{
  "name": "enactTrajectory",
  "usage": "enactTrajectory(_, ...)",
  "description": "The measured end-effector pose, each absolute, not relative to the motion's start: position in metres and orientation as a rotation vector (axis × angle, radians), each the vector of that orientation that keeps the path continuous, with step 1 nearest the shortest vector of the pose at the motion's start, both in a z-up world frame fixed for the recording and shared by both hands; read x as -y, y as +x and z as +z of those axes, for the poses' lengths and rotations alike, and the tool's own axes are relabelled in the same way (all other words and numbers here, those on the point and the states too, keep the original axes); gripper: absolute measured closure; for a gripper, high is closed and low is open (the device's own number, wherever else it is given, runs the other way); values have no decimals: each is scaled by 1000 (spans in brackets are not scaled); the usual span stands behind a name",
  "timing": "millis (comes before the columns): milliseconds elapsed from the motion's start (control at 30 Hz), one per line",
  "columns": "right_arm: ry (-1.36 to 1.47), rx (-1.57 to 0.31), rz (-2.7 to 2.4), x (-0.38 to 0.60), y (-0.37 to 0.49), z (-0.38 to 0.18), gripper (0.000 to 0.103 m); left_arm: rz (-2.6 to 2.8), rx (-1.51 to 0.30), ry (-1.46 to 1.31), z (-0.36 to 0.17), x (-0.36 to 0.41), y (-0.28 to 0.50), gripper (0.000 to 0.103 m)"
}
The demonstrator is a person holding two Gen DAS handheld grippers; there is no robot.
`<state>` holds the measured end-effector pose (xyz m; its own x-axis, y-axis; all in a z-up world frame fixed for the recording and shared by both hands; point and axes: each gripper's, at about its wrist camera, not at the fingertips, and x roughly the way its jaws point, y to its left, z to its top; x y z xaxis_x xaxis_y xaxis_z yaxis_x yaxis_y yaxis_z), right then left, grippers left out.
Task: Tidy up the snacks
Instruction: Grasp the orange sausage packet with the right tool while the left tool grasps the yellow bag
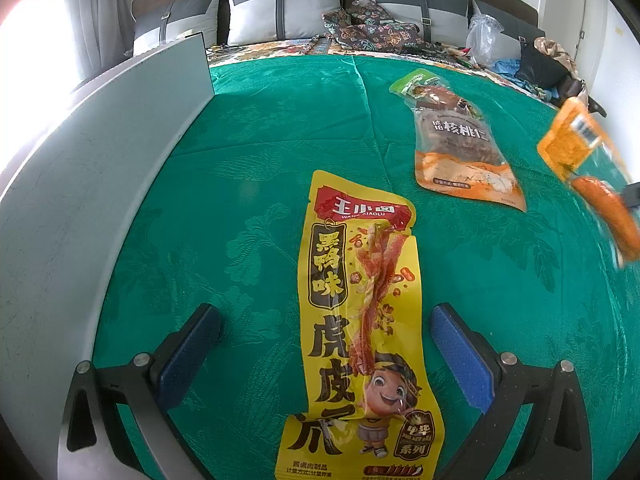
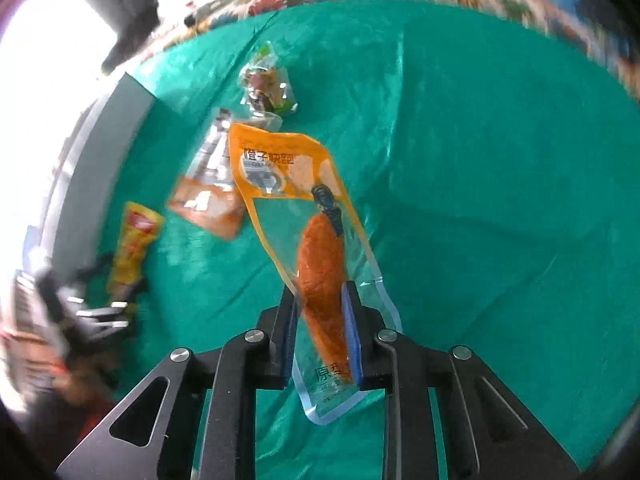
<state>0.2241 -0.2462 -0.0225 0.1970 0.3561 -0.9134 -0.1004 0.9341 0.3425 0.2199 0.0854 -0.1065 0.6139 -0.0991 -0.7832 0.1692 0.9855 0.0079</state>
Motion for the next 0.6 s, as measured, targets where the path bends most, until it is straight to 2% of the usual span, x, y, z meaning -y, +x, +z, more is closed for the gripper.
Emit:
enactTrajectory(67,398,-1346,377,262,227,-20,98,-155,-897,84,-106,-85,220,0)
enactTrajectory(233,619,-1301,209,331,220,-27,96,-154,-897,84,-106,-85,220,0)
enactTrajectory(367,482,-1308,87,353,219,-29,92,-153,-897,84,-106,-85,219,0)
enactTrajectory(400,455,-1301,80,357,218,-28,85,-153,-897,84,-106,-85,219,0)
enactTrajectory(433,415,-1285,62,358,217,-25,68,-153,-897,84,-106,-85,219,0)
enactTrajectory(500,302,-1247,60,347,216,-12,50,-153,-897,84,-106,-85,219,0)
enactTrajectory(533,232,-1232,90,335,217,-10,44,-153,-897,84,-106,-85,219,0)
enactTrajectory(600,96,-1242,165,307,220,-15,38,-152,-897,84,-106,-85,219,0)
